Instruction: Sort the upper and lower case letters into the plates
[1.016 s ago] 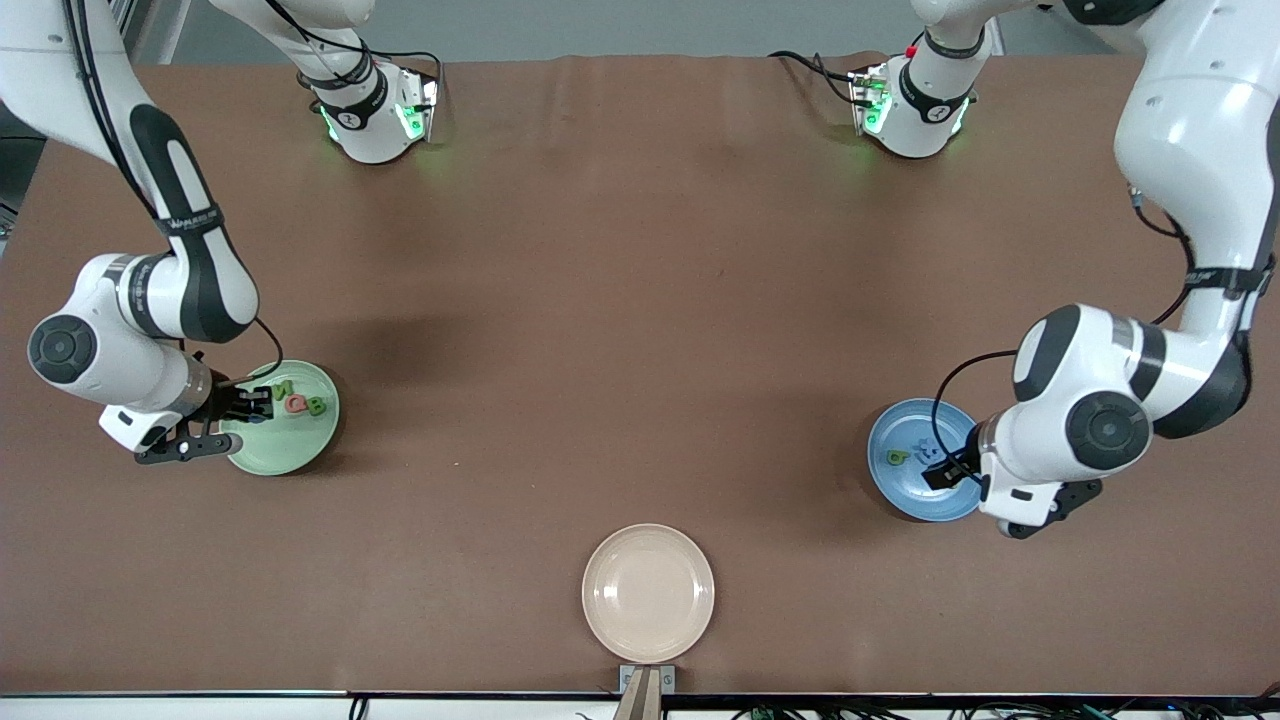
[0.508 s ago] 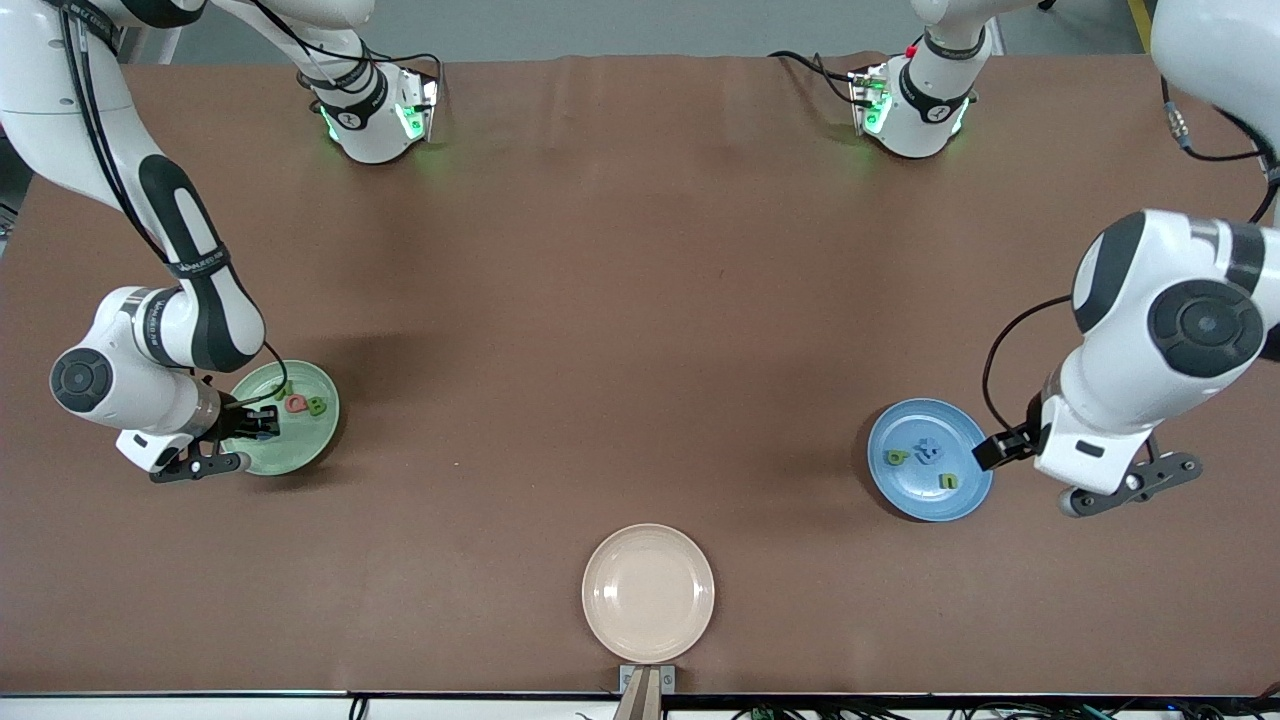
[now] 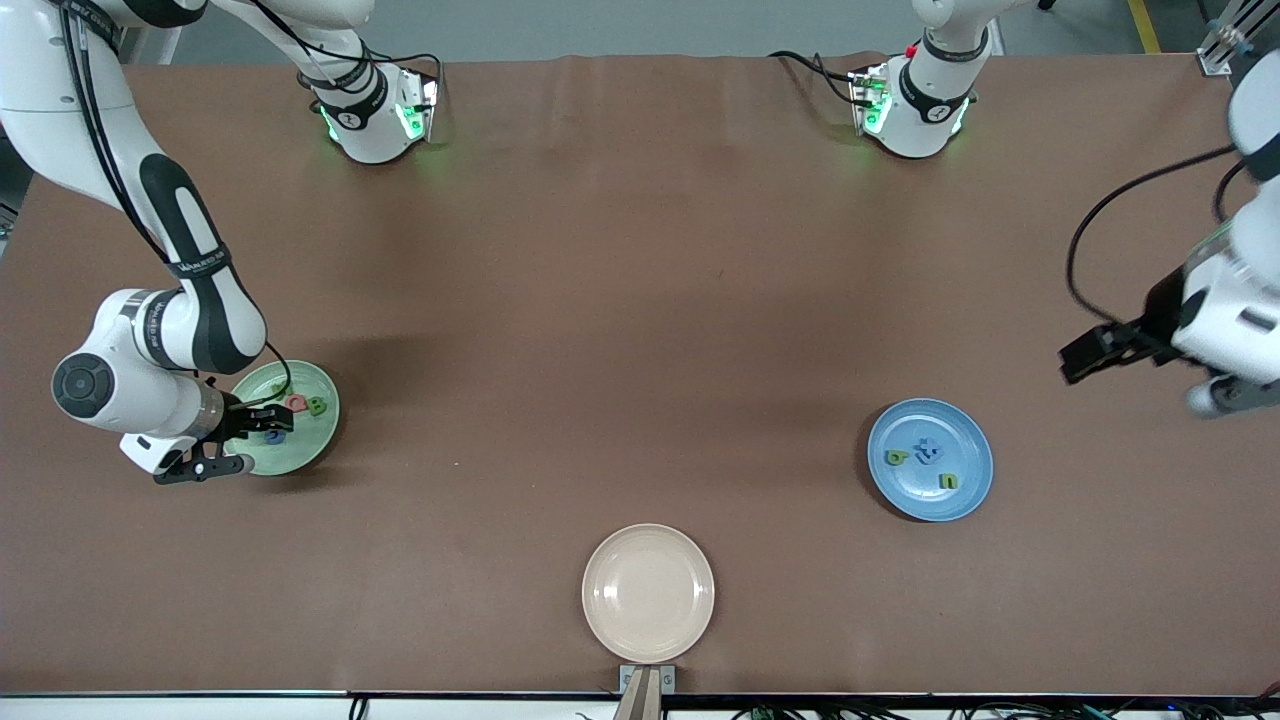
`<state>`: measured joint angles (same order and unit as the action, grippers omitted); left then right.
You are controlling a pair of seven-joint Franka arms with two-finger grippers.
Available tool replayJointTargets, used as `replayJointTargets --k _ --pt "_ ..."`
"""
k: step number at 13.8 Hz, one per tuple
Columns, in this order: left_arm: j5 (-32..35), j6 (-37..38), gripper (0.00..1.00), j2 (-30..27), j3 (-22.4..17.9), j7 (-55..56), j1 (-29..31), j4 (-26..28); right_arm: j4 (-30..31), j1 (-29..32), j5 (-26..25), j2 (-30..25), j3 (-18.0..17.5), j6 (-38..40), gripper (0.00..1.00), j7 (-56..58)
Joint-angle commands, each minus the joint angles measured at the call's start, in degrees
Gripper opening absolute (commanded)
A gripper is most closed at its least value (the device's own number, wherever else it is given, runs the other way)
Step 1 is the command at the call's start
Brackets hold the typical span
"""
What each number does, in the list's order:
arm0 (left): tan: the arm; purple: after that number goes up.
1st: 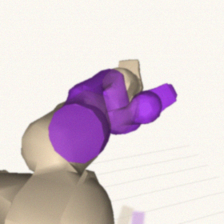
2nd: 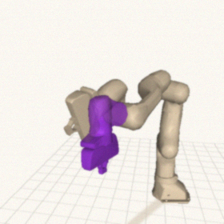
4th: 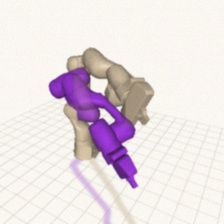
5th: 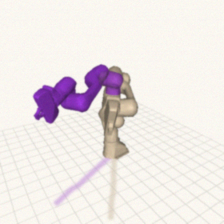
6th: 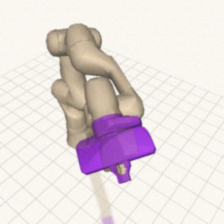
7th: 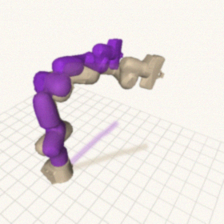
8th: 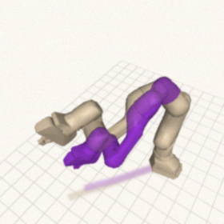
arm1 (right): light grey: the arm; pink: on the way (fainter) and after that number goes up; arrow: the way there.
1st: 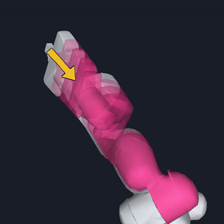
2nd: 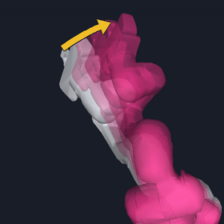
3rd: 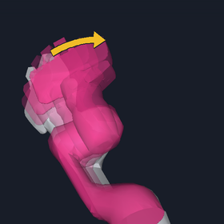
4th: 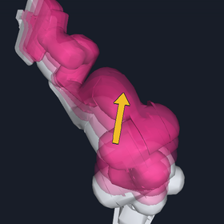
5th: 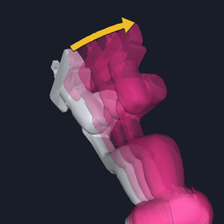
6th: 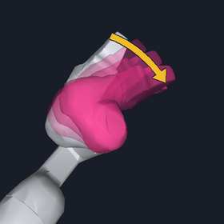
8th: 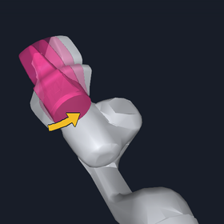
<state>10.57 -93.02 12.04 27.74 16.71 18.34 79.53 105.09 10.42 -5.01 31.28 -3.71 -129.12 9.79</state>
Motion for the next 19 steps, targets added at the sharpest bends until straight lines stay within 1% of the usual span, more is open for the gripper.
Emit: replayJointTargets --k 1,2,3,4,5,6,7,8,9,11,13,16,17,19 --pt "-3.69 5.03 1.00 -4.99 -16.87 -7.72 -14.33 1.59 1.70 -3.72 -0.17 -9.89 -0.51 10.25 1.00 -9.32" --pt "-6.24 6.44 1.00 -6.48 -21.63 -8.45 -17.52 2.29 1.70 -4.69 -0.17 -14.19 -0.51 15.08 1.00 -10.57" --pt "-7.74 7.41 1.00 -8.59 -23.24 -8.80 -18.77 4.65 1.61 -5.49 0.96 -18.24 -0.51 19.39 1.00 -10.67" --pt "-9.50 7.16 1.00 -11.13 -23.52 -8.98 -18.78 8.06 1.61 -6.19 3.32 -22.54 -0.43 23.78 1.00 -10.75" --pt "-11.60 6.81 1.00 -13.42 -23.70 -8.89 -18.78 10.71 1.52 -7.07 3.86 -26.93 -0.42 28.18 1.00 -12.41" --pt "-12.14 6.80 1.00 -15.62 -23.70 -8.89 -18.95 13.17 1.17 -8.38 3.87 -30.46 -0.42 31.62 1.00 -14.95" --pt "-12.15 6.63 1.00 -18.08 -23.70 -8.81 -19.48 15.81 0.74 -9.09 3.52 -33.28 -0.42 34.09 1.00 -17.15" --pt "-12.15 5.23 1.00 -20.10 -23.70 -8.89 -20.09 18.35 -1.01 -9.01 3.52 -34.79 -0.42 36.29 1.00 -17.87" --pt "-12.15 3.13 1.00 -21.69 -23.70 -9.07 -20.10 20.82 -4.77 -8.92 3.52 -34.89 0.01 39.79 1.00 -17.96" --pt "-11.19 3.11 1.00 -21.45 -23.00 -9.16 -20.10 20.50 -11.89 -8.14 2.91 -34.62 0.28 44.38 1.00 -17.70" --pt "-10.92 3.81 1.00 -21.35 -22.73 -9.42 -20.01 19.35 -16.82 -5.07 3.51 -34.45 0.19 44.83 1.00 -16.91" --pt "-10.92 5.92 1.00 -21.88 -22.38 -11.35 -19.92 18.64 -22.02 -4.97 3.61 -32.43 0.01 44.05 1.00 -17.17" --pt "-10.92 5.92 1.00 -21.62 -22.30 -11.70 -19.92 17.51 -24.12 -5.05 3.61 -31.21 0.01 43.52 1.00 -17.08" --pt "-10.83 6.01 1.00 -21.18 -22.29 -12.14 -20.01 16.27 -25.02 -4.97 3.52 -30.93 0.01 43.17 1.00 -16.99"
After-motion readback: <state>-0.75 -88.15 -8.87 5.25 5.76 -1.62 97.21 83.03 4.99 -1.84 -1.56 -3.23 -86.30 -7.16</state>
